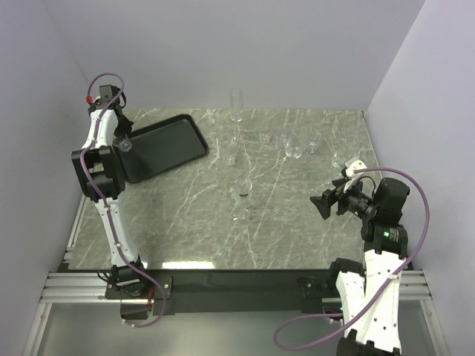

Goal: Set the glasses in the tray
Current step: Place the glass into the tray

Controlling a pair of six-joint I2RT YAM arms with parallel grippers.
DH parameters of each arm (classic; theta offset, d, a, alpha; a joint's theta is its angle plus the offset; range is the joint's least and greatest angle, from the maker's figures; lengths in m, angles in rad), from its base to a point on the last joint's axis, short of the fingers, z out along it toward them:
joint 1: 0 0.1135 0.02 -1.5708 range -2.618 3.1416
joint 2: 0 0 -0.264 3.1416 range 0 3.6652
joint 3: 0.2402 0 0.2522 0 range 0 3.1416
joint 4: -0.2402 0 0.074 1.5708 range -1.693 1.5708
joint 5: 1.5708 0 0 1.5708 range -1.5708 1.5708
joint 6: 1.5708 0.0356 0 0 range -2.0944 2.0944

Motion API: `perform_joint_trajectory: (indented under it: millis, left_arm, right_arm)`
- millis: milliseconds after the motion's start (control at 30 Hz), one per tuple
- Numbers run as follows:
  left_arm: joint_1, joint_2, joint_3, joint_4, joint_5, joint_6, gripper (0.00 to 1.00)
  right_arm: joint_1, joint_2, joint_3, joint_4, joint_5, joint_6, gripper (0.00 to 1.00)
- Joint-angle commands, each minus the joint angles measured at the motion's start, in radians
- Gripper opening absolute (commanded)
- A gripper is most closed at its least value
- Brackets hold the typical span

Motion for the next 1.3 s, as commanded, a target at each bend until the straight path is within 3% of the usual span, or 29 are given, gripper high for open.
perform_joint_trajectory:
  millis: [0, 433, 767, 933, 1133, 1267]
  left_arm:
    - [0.009, 0.020, 0.104, -0.031, 0.008, 0.003, 0.05]
    - [0.009, 0.088, 0.178, -0.055, 0.016, -0.009, 0.13]
    - [0.007, 0.054, 0.186, -0.040, 0.052, 0.001, 0.39]
    - [0.009, -0.010, 0.174, -0.031, 0.078, 0.018, 0.44]
    - [0.007, -0.227, 0.007, 0.086, 0.141, 0.040, 0.65]
    - [0.009, -0.399, -0.211, 0.179, 0.215, 0.034, 0.77]
  right_arm:
    - [-0.002, 0.008, 0.002, 0.002, 0.000, -0.014, 0.95]
    - [-0.002, 0.014, 0.002, 0.005, 0.006, -0.012, 0.95]
    - [-0.002, 0.011, -0.001, 0.008, 0.013, -0.012, 0.95]
    - [-0.002, 0.008, -0.001, 0.011, 0.016, -0.011, 0.95]
    - [-0.002, -0.001, -0.001, 0.010, 0.006, -0.015, 0.95]
    - [-0.002, -0.009, -0.001, 0.008, 0.003, -0.019, 0.95]
